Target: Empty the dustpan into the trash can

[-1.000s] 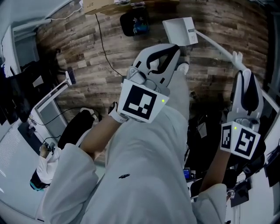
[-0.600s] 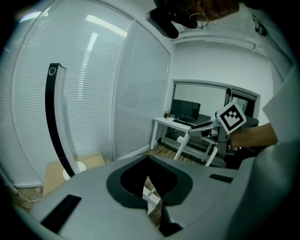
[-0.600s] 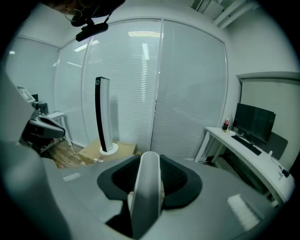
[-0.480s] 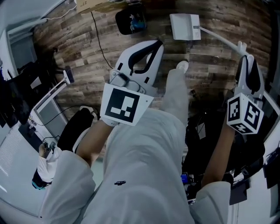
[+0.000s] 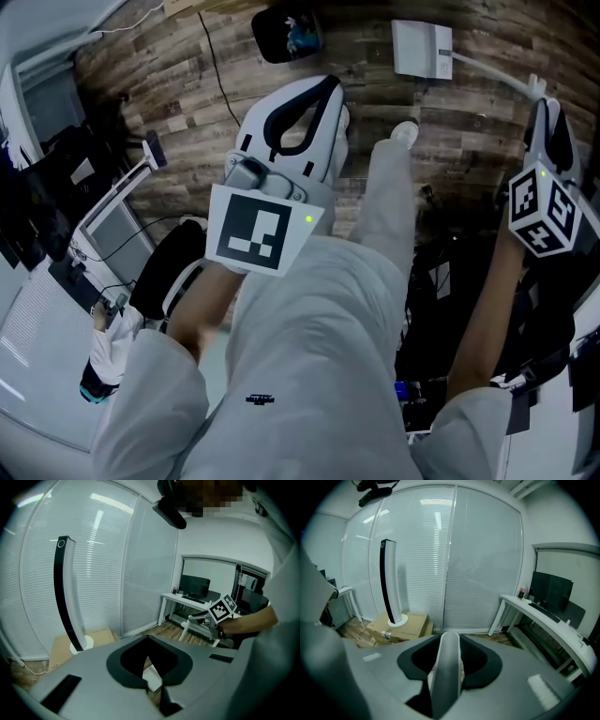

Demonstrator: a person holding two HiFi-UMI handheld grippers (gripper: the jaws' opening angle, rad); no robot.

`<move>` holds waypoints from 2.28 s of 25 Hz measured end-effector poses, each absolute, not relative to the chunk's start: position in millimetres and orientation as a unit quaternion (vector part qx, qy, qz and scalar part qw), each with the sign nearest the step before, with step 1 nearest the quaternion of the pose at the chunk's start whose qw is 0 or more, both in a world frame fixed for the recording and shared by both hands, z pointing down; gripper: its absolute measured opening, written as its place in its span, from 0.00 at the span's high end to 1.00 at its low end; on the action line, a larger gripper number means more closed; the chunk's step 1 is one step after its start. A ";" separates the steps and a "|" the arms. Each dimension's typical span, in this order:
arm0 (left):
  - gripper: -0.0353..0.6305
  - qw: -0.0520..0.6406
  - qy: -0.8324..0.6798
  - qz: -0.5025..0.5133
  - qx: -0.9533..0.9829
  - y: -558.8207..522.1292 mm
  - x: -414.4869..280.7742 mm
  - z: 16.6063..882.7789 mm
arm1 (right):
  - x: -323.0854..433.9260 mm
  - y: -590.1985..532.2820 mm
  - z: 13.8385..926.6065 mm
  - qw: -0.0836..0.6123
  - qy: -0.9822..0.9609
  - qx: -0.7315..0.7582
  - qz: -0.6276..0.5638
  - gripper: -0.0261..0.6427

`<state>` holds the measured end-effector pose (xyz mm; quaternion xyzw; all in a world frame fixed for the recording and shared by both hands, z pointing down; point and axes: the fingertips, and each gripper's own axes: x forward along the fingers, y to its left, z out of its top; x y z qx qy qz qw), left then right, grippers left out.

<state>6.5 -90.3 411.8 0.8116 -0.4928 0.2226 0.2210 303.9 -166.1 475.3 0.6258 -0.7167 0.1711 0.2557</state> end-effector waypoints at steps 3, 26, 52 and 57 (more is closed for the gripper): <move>0.94 0.227 -0.495 0.228 0.807 -89.6 4.4 419.7 | 306.1 -172.7 493.1 0.260 -0.712 0.627 0.177 0.75; 0.94 0.227 -0.491 0.239 0.807 -77.3 25.2 434.7 | 326.2 -169.7 519.1 0.269 -0.703 0.640 0.157 0.68; 0.94 0.196 -0.489 0.193 0.828 -44.9 7.2 329.0 | 255.3 -80.9 337.4 0.196 -0.730 0.642 0.125 0.79; 0.94 0.193 -0.497 0.177 0.827 -35.6 -9.1 302.5 | 238.1 -61.1 306.1 0.177 -0.746 0.631 0.116 0.79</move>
